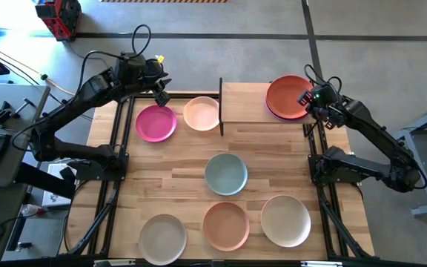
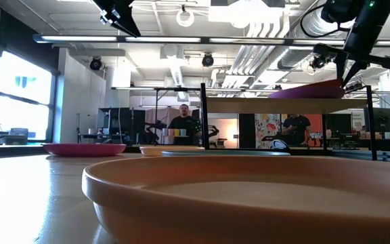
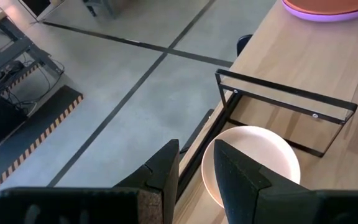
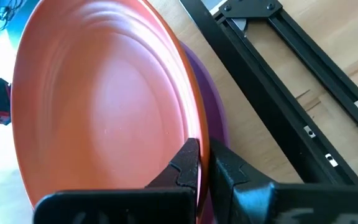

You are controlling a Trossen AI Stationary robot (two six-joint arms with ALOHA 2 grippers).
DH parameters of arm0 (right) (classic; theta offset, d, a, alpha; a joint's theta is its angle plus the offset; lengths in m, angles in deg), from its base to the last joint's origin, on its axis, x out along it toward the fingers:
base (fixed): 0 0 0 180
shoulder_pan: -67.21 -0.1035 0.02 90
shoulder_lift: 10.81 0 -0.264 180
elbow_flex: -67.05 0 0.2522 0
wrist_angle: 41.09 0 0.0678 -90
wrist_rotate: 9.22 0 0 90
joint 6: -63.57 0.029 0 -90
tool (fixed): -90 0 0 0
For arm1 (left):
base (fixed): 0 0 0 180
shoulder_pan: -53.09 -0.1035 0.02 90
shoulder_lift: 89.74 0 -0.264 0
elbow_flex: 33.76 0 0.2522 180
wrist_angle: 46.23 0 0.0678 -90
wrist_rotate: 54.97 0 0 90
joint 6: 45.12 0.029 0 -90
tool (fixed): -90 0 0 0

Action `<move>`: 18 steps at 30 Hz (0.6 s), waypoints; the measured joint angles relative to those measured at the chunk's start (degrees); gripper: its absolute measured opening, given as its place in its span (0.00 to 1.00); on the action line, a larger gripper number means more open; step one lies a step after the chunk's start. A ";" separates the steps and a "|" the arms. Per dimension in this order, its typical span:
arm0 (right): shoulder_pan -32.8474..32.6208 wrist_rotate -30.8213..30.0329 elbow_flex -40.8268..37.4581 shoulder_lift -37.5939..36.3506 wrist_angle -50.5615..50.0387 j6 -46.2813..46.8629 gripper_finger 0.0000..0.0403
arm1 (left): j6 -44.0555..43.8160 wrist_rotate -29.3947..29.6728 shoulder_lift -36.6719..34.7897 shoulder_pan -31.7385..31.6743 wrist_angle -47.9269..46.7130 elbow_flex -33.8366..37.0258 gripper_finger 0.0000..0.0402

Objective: Place and stack plates onto a shelf
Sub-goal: Stack the orange plate on top of the violet plate on the shelf

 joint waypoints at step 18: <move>0.00 1.43 0.00 0.00 0.04 -0.17 0.00 | 4.44 0.26 0.00 0.03 0.02 0.00 0.22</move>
